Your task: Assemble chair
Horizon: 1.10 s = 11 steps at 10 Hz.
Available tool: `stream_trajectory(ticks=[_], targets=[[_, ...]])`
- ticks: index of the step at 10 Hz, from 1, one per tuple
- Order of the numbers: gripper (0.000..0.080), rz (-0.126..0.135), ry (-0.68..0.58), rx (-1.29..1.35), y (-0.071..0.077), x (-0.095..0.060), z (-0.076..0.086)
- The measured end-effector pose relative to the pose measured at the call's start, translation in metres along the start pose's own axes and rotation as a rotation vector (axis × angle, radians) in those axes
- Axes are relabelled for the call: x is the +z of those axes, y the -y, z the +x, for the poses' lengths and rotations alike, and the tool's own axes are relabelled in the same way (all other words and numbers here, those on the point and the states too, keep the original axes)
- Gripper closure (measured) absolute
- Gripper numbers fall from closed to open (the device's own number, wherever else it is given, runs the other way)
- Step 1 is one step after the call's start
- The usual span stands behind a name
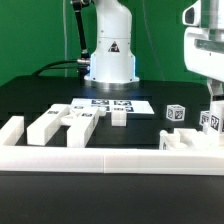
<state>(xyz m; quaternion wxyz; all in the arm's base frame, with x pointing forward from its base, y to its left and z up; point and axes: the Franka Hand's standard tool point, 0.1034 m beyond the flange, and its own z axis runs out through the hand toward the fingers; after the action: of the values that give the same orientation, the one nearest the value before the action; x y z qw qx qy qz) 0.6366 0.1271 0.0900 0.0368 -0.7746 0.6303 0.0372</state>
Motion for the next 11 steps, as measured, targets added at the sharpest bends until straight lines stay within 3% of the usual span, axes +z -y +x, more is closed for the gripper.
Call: stream_trajectory(ticks=[3, 5, 11], targets=[[0.0509, 0.001, 0.005, -0.028, 0.0, 0.0001, 0.0002], [0.0197, 0.009, 0.002, -0.103, -0.0001, 0.0018, -0.0017], [0.015, 0.012, -0.003, -0.703, 0.0002, 0.0015, 0.001]])
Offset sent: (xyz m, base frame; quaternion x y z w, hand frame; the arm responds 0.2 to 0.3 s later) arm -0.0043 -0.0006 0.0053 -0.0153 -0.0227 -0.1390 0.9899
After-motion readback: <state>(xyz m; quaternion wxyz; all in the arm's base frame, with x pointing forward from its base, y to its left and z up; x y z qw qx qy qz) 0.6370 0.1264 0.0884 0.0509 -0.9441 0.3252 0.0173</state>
